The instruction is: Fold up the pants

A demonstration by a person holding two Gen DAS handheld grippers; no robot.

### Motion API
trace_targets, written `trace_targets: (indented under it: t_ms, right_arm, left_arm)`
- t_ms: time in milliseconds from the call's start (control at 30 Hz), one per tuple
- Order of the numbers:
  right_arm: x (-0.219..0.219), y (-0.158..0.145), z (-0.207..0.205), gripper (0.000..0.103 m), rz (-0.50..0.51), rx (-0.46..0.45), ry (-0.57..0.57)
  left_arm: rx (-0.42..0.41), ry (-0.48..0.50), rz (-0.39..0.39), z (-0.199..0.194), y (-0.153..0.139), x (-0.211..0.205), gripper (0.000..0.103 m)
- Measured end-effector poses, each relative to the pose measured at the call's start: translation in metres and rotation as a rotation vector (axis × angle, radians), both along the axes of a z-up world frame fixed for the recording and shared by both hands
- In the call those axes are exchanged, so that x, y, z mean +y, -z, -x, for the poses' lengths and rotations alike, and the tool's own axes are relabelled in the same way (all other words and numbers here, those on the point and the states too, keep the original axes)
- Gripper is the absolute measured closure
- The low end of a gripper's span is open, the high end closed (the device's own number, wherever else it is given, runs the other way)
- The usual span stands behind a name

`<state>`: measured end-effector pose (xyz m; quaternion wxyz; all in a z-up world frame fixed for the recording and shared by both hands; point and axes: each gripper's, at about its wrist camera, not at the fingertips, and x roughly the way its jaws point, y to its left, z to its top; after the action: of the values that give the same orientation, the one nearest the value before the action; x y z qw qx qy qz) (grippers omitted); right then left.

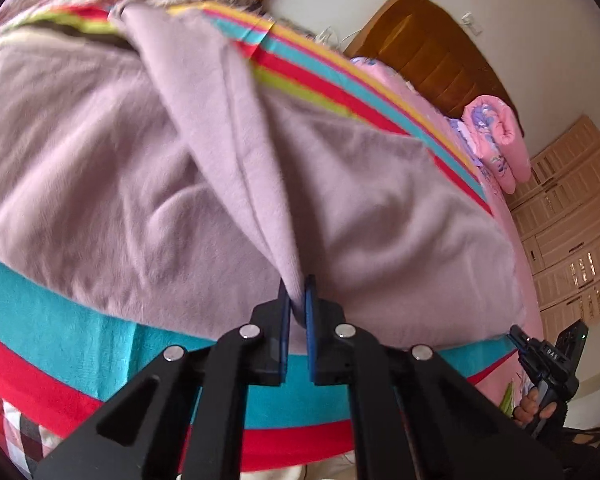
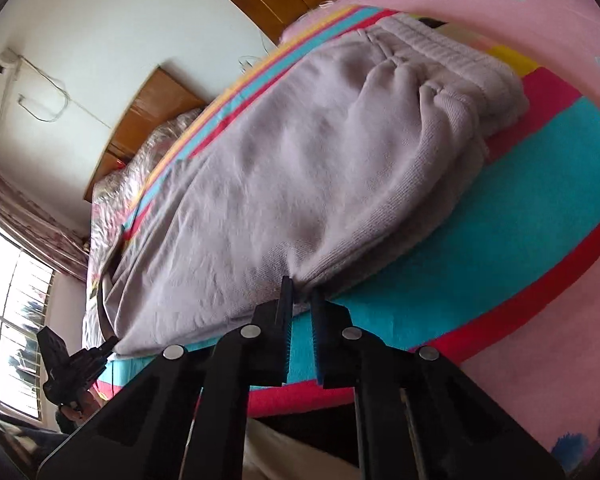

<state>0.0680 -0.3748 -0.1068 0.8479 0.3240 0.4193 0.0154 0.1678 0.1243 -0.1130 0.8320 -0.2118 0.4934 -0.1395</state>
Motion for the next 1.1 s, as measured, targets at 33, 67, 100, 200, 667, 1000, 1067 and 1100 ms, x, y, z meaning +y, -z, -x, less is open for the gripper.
trace_targets:
  t_ms: [33, 67, 100, 200, 667, 1000, 1067, 1100]
  right_arm:
    - [0.0, -0.002, 0.0, 0.095, 0.005, 0.005, -0.001]
    - [0.0, -0.003, 0.001, 0.095, 0.006, 0.008, -0.001]
    - [-0.001, -0.005, 0.001, 0.094, 0.0, 0.02, 0.003]
    - [-0.003, -0.014, 0.001, 0.075, 0.027, 0.045, 0.011]
    - [0.124, -0.061, -0.105, 0.052, 0.466, -0.093, -0.373]
    - [0.226, -0.082, -0.227, 0.053, 0.64, -0.325, -0.995]
    - [0.245, -0.075, -0.256, 0.053, 0.659, -0.314, -1.1]
    - [0.254, -0.069, -0.27, 0.053, 0.676, -0.309, -1.164]
  left_arm:
    - [-0.005, -0.007, 0.02, 0.0, 0.005, 0.002, 0.096]
    - [-0.009, -0.005, 0.019, -0.001, 0.006, 0.003, 0.096]
    - [-0.009, 0.001, 0.009, -0.001, 0.005, 0.002, 0.095]
    - [-0.001, 0.021, -0.006, 0.0, 0.003, 0.001, 0.093]
    - [-0.292, 0.121, -0.193, -0.068, -0.101, -0.037, 0.028]
    - [-0.131, 0.258, -0.287, -0.151, -0.082, -0.063, 0.033]
    - [-0.084, 0.306, -0.277, -0.158, -0.069, -0.069, 0.033]
    - [-0.048, 0.345, -0.275, -0.164, -0.06, -0.072, 0.033]
